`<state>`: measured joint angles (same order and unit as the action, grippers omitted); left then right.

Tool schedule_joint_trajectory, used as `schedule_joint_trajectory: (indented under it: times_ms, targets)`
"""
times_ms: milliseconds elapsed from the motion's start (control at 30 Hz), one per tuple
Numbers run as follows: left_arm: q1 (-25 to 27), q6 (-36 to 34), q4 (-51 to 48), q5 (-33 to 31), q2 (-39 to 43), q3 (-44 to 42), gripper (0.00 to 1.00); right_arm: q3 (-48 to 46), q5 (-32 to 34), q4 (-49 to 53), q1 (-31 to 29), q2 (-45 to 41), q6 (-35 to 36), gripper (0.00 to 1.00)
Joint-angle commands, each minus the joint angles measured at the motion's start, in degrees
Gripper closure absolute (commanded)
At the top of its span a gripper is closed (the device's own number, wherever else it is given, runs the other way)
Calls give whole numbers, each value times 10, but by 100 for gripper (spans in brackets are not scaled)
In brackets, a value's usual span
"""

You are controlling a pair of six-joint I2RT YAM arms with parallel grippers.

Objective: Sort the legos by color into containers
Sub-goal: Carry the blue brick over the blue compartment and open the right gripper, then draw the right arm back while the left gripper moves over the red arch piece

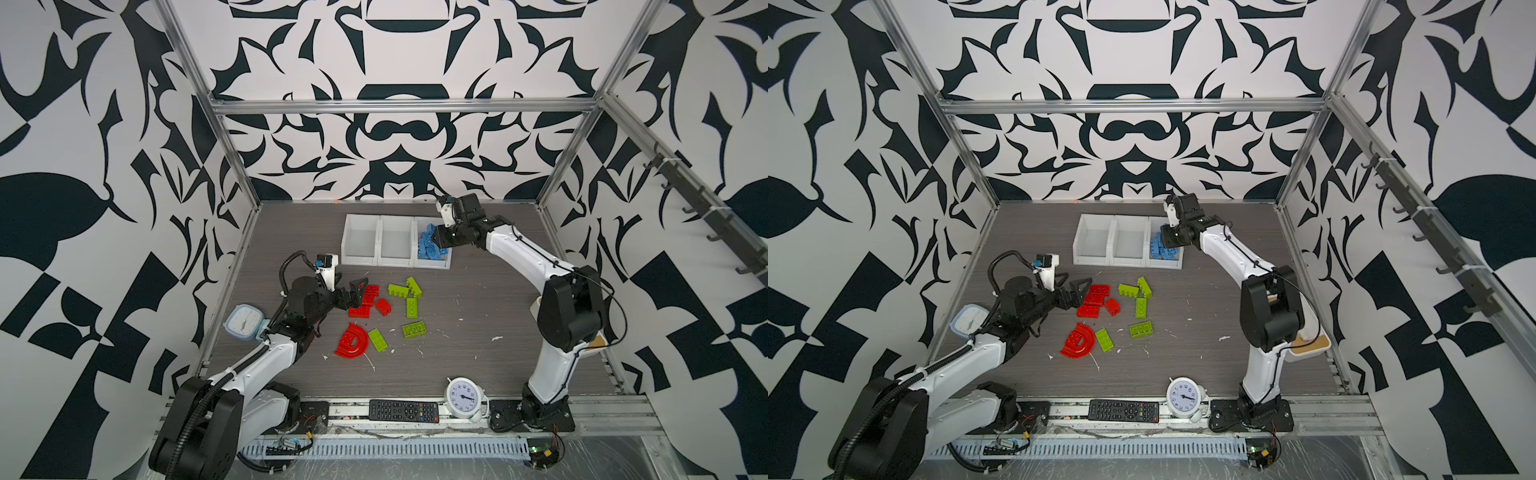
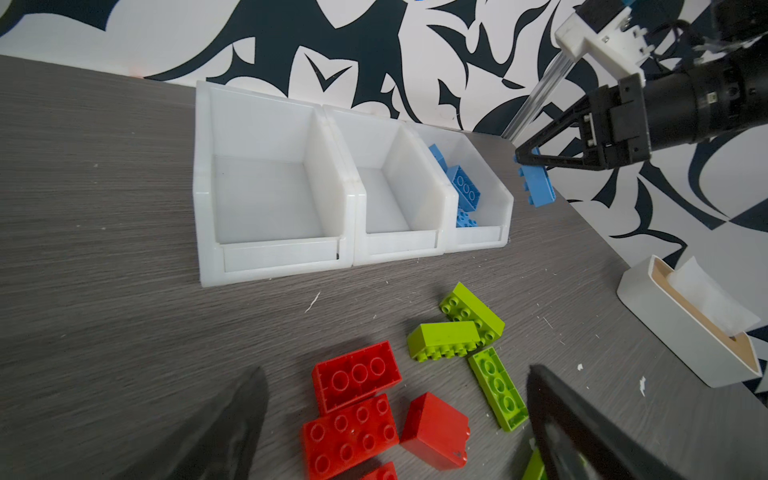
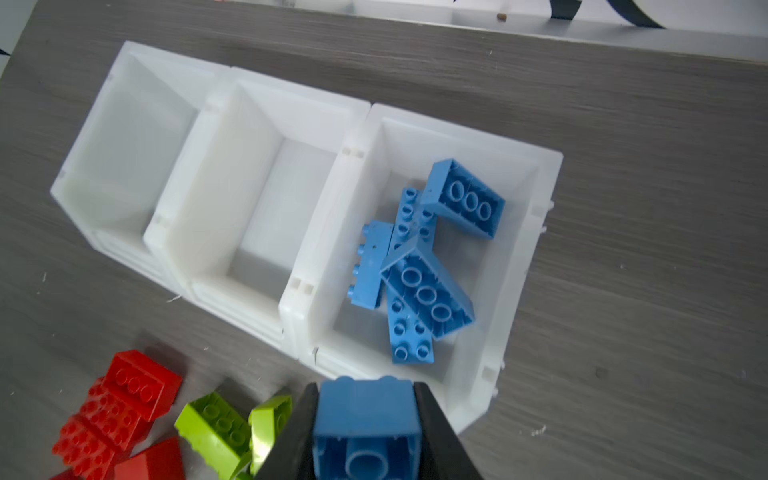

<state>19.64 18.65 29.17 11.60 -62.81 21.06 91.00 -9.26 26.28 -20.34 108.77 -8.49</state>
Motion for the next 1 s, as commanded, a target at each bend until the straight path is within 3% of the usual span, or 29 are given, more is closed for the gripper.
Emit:
schedule_joint_trajectory:
  times_ms: [0,367,667,800,967]
  targets:
    - [1,5,-26,-23,-4,23,0,67,-25,-5,9,35,17,83]
    - [1,4,-22,-17,-10,24,0,139,-18,14,16,102,28,81]
    - [1,3,-84,-35,-13,53,0,140,-13,20,19,98,40,40]
    - [1,14,-176,-60,-20,99,0,111,-17,16,22,52,66,34]
    - [3,34,-320,-92,4,145,0,-73,-25,-112,29,-122,56,27]
